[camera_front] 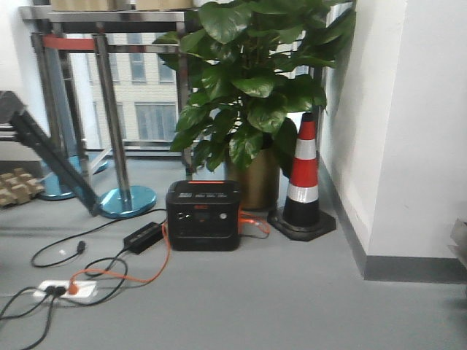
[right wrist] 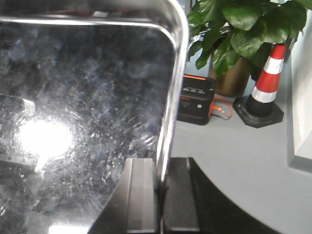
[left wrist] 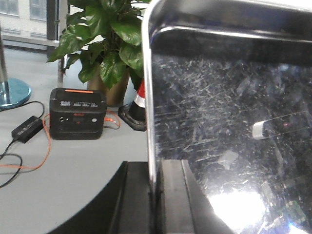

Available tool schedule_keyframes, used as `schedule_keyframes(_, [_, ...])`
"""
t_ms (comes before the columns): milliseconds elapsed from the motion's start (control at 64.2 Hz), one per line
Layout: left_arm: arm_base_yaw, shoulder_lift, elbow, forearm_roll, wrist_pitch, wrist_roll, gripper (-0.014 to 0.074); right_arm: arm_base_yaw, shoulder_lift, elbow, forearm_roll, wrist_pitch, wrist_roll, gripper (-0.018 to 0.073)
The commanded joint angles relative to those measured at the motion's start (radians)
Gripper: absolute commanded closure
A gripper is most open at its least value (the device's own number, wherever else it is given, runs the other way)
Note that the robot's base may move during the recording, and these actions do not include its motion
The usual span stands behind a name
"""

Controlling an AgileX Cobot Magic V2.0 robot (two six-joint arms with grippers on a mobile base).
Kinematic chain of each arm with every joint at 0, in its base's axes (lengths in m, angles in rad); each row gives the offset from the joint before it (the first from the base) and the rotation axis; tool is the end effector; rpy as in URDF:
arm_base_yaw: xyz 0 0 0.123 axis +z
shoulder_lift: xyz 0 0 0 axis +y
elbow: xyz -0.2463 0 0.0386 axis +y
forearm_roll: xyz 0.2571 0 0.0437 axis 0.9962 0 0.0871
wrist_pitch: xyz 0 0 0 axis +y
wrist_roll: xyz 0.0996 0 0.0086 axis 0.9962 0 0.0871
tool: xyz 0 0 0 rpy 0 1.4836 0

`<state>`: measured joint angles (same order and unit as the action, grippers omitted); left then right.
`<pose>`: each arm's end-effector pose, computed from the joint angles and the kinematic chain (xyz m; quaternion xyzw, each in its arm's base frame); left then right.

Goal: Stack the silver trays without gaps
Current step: 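Hold the tray while driving up to the other shelf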

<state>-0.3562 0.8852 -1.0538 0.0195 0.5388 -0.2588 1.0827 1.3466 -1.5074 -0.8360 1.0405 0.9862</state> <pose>0.2028 -0.0744 0.3963 0.0426 0.7986 -0.1731 0.5749 0.1939 0.2286 0.4123 -0.0978 0.8418 0.0927 0.5226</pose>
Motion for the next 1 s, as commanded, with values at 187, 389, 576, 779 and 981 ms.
schedule_keyframes(187, [-0.01, -0.001, -0.008, -0.033, -0.057, 0.004, 0.0613, 0.007, -0.007, -0.005, -0.005, -0.091, -0.019, 0.0626])
schedule_keyframes(389, [-0.01, -0.001, -0.008, -0.033, -0.057, 0.004, 0.0613, 0.007, -0.007, -0.005, -0.005, -0.091, -0.019, 0.0626])
schedule_keyframes(576, [-0.01, -0.001, -0.008, -0.033, -0.057, 0.004, 0.0613, 0.007, -0.007, -0.005, -0.005, -0.091, -0.019, 0.0626])
schedule_keyframes(779, [-0.01, -0.001, -0.008, -0.033, -0.057, 0.004, 0.0613, 0.007, -0.007, -0.005, -0.005, -0.091, -0.019, 0.0626])
schedule_keyframes(981, [-0.01, -0.001, -0.008, -0.033, -0.057, 0.004, 0.0613, 0.007, -0.007, -0.005, -0.005, -0.091, -0.019, 0.0626])
